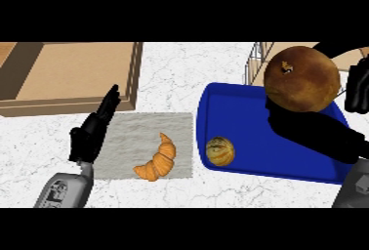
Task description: Pick the pear from the tray and place it in the tiered shelf
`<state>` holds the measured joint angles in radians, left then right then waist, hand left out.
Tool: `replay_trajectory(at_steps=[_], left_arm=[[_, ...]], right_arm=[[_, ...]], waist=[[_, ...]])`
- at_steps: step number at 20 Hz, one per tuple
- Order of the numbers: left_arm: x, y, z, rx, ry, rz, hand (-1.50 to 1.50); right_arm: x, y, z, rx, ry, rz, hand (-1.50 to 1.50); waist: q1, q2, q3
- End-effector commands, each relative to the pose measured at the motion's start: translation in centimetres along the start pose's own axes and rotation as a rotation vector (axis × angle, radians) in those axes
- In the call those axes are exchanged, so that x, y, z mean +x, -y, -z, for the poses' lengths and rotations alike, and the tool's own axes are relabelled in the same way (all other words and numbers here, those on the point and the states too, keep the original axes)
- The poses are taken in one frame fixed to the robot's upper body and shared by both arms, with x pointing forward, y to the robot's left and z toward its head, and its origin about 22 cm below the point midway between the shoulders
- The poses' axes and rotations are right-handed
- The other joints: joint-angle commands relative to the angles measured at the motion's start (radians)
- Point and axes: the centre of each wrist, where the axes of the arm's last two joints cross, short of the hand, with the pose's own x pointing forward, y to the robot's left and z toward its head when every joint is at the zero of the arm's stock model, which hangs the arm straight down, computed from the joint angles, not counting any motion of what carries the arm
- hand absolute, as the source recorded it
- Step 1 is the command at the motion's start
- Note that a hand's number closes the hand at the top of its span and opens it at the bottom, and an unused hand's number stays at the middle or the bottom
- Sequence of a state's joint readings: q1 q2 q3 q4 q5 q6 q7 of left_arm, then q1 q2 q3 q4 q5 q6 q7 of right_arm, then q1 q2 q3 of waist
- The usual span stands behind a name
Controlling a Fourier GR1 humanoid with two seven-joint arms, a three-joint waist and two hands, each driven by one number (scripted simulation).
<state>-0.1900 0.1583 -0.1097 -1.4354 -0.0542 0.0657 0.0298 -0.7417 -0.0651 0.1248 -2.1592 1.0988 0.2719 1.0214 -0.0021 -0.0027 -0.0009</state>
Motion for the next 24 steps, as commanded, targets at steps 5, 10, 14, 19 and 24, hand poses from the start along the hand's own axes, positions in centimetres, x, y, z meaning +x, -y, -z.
replay_trajectory(at_steps=[5,10,14,19,24], left_arm=[[-0.9,0.5,-0.8,-0.012,-0.019,-0.004,0.00],[-0.3,0.6,0.0,-0.002,-0.012,-0.001,0.00],[-1.0,-0.4,-1.5,-0.011,-0.007,0.017,0.00],[-1.0,1.2,-0.7,0.011,-0.010,0.001,0.00],[0.2,1.1,-2.1,0.017,0.001,-0.003,0.00]], right_arm=[[-1.1,2.2,5.0,-0.079,-0.090,-0.074,1.50],[-0.6,3.4,7.7,-0.111,-0.097,-0.122,1.50],[-2.5,2.5,10.1,-0.131,-0.057,-0.161,1.50],[-2.1,1.8,11.6,-0.161,0.002,-0.213,1.50],[-4.1,-1.1,13.3,-0.187,-0.007,-0.275,1.50]], waist=[[0.001,0.002,0.001],[0.002,0.001,0.000],[0.009,0.003,0.001],[0.005,0.003,0.000],[0.012,0.002,0.001]])
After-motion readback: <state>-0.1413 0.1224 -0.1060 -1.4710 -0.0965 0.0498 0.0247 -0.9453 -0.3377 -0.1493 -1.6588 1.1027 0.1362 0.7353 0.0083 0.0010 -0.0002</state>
